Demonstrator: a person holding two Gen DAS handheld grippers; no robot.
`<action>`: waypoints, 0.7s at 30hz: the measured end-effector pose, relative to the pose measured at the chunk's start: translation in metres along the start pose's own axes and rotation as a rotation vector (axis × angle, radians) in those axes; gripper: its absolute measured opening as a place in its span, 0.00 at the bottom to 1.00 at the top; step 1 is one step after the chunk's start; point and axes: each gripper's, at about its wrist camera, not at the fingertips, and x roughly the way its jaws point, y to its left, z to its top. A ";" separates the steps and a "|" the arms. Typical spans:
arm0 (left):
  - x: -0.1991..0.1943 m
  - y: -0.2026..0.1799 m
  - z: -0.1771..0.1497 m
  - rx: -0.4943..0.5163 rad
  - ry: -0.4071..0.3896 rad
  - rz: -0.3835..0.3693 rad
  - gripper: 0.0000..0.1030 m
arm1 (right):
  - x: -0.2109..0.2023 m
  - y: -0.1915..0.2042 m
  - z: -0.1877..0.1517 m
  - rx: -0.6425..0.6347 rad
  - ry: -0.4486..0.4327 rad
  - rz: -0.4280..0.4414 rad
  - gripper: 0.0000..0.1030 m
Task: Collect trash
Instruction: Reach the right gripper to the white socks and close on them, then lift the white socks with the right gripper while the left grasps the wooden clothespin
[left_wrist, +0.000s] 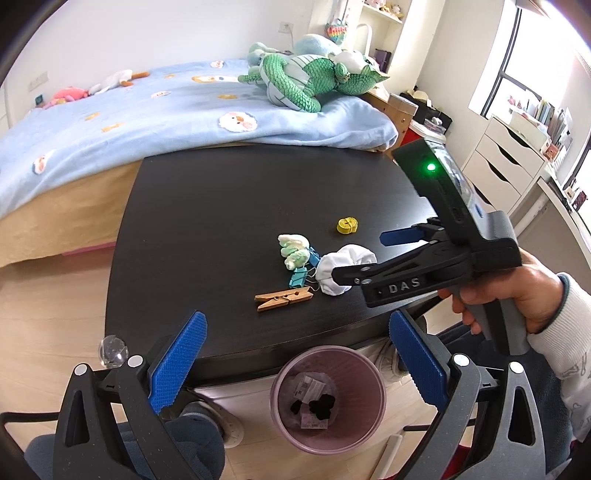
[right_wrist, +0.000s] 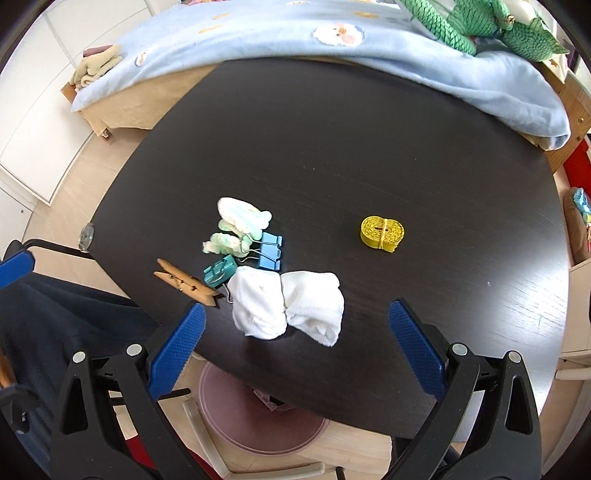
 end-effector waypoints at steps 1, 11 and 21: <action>0.001 0.000 0.000 -0.002 0.002 -0.001 0.93 | 0.002 0.000 0.001 -0.003 0.002 -0.001 0.91; 0.004 0.002 0.000 -0.016 0.008 -0.008 0.93 | 0.013 0.001 0.001 -0.012 0.024 0.000 0.62; 0.006 0.003 0.000 -0.018 0.011 -0.009 0.93 | 0.004 -0.003 0.000 0.001 -0.021 0.018 0.48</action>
